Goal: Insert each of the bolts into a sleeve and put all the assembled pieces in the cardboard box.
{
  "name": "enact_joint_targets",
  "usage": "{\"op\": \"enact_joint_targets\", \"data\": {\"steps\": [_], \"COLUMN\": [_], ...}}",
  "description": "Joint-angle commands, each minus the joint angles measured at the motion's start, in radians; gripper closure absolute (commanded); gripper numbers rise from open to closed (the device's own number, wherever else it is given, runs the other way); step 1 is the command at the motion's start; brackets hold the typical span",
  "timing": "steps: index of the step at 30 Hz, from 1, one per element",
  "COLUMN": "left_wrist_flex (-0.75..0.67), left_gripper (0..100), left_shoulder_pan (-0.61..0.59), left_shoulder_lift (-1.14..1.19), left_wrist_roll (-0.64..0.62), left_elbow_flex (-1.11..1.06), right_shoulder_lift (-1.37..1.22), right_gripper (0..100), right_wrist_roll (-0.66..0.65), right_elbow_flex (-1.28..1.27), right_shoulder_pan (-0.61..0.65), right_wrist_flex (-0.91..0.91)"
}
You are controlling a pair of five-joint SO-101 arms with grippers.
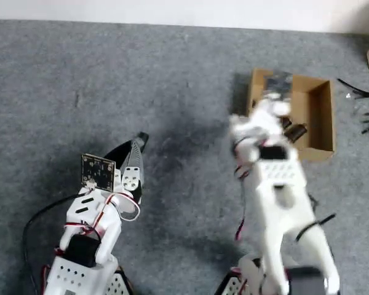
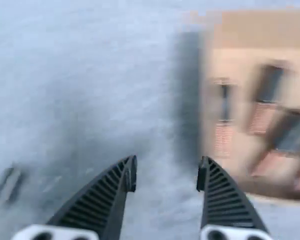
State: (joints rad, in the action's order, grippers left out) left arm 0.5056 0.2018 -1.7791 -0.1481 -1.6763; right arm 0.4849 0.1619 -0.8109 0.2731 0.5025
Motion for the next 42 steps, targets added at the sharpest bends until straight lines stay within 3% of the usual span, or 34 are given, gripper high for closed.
{"op": "enact_joint_targets", "data": {"steps": [1, 5, 10, 18, 23, 32, 38, 42], "left_wrist_flex": [0.006, 0.043, 0.204, 0.213, 0.213, 0.213, 0.213, 0.213], "left_gripper": [99, 99, 99, 99, 99, 99, 99, 99], "left_shoulder_pan": [-0.004, -0.108, -0.3, -0.323, -0.323, -0.323, -0.323, -0.323], "left_shoulder_lift": [-0.008, -0.008, -0.001, -0.008, -0.008, -0.008, -0.008, -0.008], "left_wrist_roll": [0.006, 0.006, 0.006, 0.005, 0.005, 0.005, 0.005, 0.005], "left_elbow_flex": [-0.022, 0.019, 0.165, 0.153, 0.153, 0.15, 0.15, 0.15], "right_shoulder_lift": [0.09, 0.013, -0.217, -0.63, -0.883, -1.294, -1.474, -1.554], "right_gripper": [82.9, 82.9, 82.9, 82.9, 82.9, 82.9, 82.9, 83.0], "right_wrist_roll": [-0.009, -0.009, 0.041, 0.273, 0.399, 0.422, 0.623, 0.651], "right_elbow_flex": [-0.042, -0.001, 0.156, 0.526, 0.835, 1.425, 1.682, 1.821], "right_shoulder_pan": [0.186, 0.277, 0.364, 0.455, 0.507, 0.512, 0.513, 0.51], "right_wrist_flex": [0.005, 0.005, 0.008, 0.036, 0.229, 0.53, 0.837, 0.975]}}
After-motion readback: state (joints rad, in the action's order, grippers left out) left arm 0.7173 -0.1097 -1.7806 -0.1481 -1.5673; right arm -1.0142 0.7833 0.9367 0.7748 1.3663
